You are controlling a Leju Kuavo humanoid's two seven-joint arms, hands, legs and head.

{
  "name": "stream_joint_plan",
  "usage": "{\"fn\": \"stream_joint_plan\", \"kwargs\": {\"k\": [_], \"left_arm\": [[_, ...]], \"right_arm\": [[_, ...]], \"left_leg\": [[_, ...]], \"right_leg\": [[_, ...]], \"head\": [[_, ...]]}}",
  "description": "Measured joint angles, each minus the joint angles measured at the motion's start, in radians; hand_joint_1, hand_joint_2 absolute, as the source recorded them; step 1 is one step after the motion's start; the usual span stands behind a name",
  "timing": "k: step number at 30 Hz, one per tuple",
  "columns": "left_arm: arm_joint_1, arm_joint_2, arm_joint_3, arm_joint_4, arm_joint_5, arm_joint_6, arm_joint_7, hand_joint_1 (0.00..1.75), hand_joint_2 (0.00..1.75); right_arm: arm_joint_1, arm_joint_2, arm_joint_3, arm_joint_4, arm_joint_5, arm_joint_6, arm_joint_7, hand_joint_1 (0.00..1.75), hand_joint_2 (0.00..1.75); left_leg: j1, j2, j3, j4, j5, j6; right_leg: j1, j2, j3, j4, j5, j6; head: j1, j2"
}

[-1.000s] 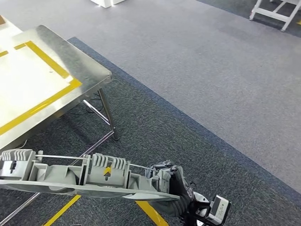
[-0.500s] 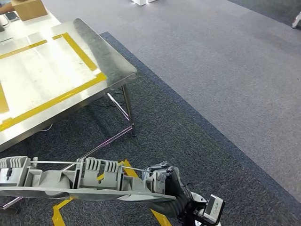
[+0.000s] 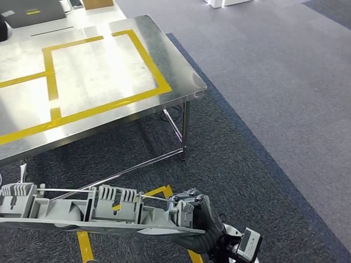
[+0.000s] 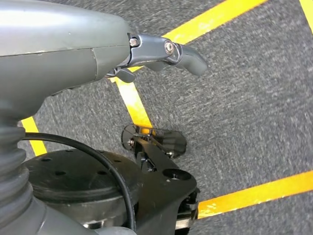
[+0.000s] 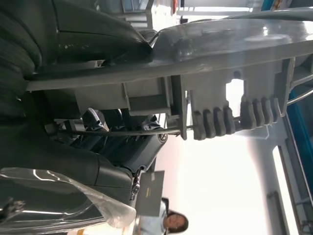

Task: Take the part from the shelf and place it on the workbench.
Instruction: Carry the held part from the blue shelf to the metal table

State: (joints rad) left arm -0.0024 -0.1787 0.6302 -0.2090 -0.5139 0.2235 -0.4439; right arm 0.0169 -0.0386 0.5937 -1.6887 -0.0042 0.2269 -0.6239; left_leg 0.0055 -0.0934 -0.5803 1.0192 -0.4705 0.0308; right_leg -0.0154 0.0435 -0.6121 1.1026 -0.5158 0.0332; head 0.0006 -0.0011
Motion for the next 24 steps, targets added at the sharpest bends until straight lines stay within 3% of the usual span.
{"fn": "stream_joint_plan", "kwargs": {"k": [1, 3, 6, 8, 10, 12, 13, 15, 17, 19, 21, 22, 24], "left_arm": [[-0.001, 0.0, 0.0, 0.0, -0.001, 0.0, 0.001, 0.0, 1.75], [-0.001, -0.001, 0.0, 0.0, -0.002, 0.0, 0.001, 0.0, 1.75], [0.003, 0.001, 0.0, 0.0, -0.006, -0.003, 0.002, 0.0, 1.75], [0.002, 0.003, 0.0, 0.0, -0.009, -0.005, 0.002, 0.0, 1.75], [-0.001, 0.004, -0.001, 0.0, -0.011, -0.007, 0.003, 0.0, 1.75], [-0.002, 0.004, -0.001, 0.0, -0.013, -0.008, 0.003, 0.0, 1.75], [-0.001, 0.005, -0.001, 0.0, -0.014, -0.008, 0.003, 0.0, 1.75], [0.001, 0.005, -0.001, 0.0, -0.017, -0.009, 0.003, 0.0, 1.75], [-0.001, 0.006, -0.001, 0.0, -0.018, -0.008, 0.002, 0.0, 1.75], [-0.004, 0.007, -0.001, 0.0, -0.018, -0.008, 0.002, 0.0, 1.75], [-0.001, 0.007, -0.001, 0.0, -0.018, -0.007, 0.002, 0.0, 1.75], [0.0, 0.008, -0.001, 0.0, -0.018, -0.007, 0.002, 0.0, 1.75], [-0.001, 0.008, 0.0, 0.0, -0.019, -0.006, 0.0, 0.0, 1.75]], "right_arm": [[-0.001, 0.0, 0.001, 0.0, 0.001, 0.0, 0.0, 1.75, 1.75], [-0.003, -0.001, 0.003, 0.001, 0.004, 0.0, 0.0, 1.75, 1.75], [-0.012, -0.001, 0.01, 0.004, 0.013, 0.0, 0.002, 1.75, 1.75], [-0.02, -0.001, 0.018, 0.005, 0.018, -0.001, 0.002, 1.75, 1.75], [-0.025, -0.001, 0.024, 0.006, 0.021, -0.002, 0.002, 1.75, 1.75], [-0.029, -0.001, 0.029, 0.008, 0.023, -0.001, 0.002, 1.75, 1.75], [-0.031, -0.002, 0.032, 0.009, 0.024, -0.002, 0.003, 1.75, 1.75], [-0.035, -0.002, 0.038, 0.011, 0.025, -0.004, 0.003, 1.75, 1.75], [-0.042, -0.003, 0.042, 0.011, 0.026, -0.008, 0.004, 1.75, 1.75], [-0.049, -0.003, 0.046, 0.011, 0.028, -0.014, 0.008, 1.75, 1.75], [-0.057, -0.003, 0.051, 0.01, 0.031, -0.02, 0.016, 1.75, 1.75], [-0.061, -0.003, 0.053, 0.009, 0.032, -0.023, 0.019, 1.75, 1.75], [-0.068, -0.005, 0.057, 0.007, 0.032, -0.028, 0.023, 1.75, 1.75]], "left_leg": [[0.0, -0.011, -0.002, 0.002, -0.001, -0.004], [0.001, -0.028, -0.008, 0.003, -0.001, -0.013], [0.004, -0.039, -0.012, 0.003, 0.0, -0.028], [0.0, 0.006, -0.031, 0.048, -0.029, -0.038], [0.0, 0.064, -0.087, 0.165, -0.086, -0.048], [0.003, 0.08, -0.14, 0.269, -0.118, -0.054], [0.004, 0.083, -0.145, 0.277, -0.107, -0.055], [0.003, 0.1, -0.097, 0.175, -0.039, -0.05], [-0.005, 0.141, -0.035, 0.051, 0.01, -0.039], [-0.013, 0.158, -0.019, 0.01, 0.011, -0.027], [-0.011, 0.14, -0.021, 0.003, 0.012, -0.016], [-0.008, 0.131, -0.02, 0.0, 0.014, -0.01], [-0.002, 0.116, -0.017, -0.006, 0.017, 0.001]], "right_leg": [[-0.002, 0.019, 0.024, -0.051, 0.017, -0.003], [-0.002, 0.037, 0.044, -0.085, 0.016, -0.005], [-0.002, 0.015, 0.051, -0.092, 0.016, -0.014], [-0.006, -0.012, 0.061, -0.1, 0.017, -0.025], [-0.004, -0.044, 0.067, -0.102, 0.012, -0.035], [-0.002, -0.076, 0.072, -0.102, 0.007, -0.038], [-0.001, -0.091, 0.075, -0.101, 0.003, -0.038], [0.0, -0.116, 0.086, -0.101, -0.004, -0.035], [0.005, -0.138, 0.095, -0.101, -0.014, -0.027], [0.012, -0.158, 0.099, -0.1, -0.02, -0.017], [0.012, -0.17, 0.102, -0.101, -0.026, -0.007], [0.01, -0.156, 0.1, -0.094, -0.034, -0.001], [0.006, -0.097, 0.062, -0.02, -0.078, 0.007]], "head": [[0.0, 0.0], [-0.001, 0.0], [-0.001, 0.0], [-0.009, 0.0], [-0.016, 0.0], [-0.017, 0.0], [-0.017, 0.0], [-0.017, 0.0], [-0.017, 0.0], [-0.015, 0.0], [-0.013, 0.0], [-0.012, 0.0], [-0.005, 0.0]]}}
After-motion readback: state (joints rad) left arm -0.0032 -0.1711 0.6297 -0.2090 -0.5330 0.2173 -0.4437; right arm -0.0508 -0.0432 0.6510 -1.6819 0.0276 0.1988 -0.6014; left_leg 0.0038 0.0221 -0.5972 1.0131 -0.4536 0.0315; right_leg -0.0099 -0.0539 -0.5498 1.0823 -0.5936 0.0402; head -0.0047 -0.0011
